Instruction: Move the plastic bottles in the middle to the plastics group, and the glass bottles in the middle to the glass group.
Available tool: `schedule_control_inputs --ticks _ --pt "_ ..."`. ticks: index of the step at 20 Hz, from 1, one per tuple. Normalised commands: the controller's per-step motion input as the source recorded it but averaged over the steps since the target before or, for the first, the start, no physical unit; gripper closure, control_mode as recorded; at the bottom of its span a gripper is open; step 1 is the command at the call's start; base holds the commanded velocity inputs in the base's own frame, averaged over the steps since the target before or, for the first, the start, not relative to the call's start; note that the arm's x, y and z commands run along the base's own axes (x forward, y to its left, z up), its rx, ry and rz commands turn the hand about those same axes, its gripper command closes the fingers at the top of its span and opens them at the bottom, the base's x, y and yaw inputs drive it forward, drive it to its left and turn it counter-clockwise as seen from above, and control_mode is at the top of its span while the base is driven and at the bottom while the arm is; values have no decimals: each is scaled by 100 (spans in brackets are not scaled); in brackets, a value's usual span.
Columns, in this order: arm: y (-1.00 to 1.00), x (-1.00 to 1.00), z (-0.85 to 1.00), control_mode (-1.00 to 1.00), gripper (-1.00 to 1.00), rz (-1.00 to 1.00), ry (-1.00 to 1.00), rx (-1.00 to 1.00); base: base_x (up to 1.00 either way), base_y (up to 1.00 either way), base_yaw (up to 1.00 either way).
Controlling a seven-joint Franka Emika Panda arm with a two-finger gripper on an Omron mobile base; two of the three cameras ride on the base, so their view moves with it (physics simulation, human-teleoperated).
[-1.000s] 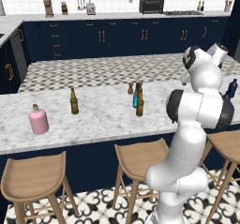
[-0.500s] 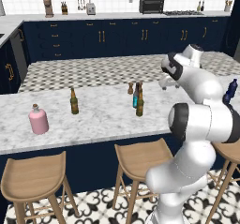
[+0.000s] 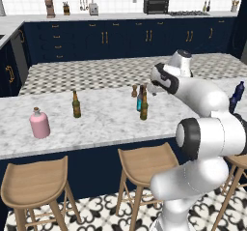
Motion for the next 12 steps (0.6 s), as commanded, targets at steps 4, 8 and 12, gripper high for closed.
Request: schedule_control_inputs --ticks 4,8,12 --pt "0 23 -25 -100 -100 -24 -2 2 0 0 0" --pt "31 1 -1 -100 -100 -4 4 0 0 0 0" --pt "28 10 3 -100 -100 0 15 0 0 0 0"
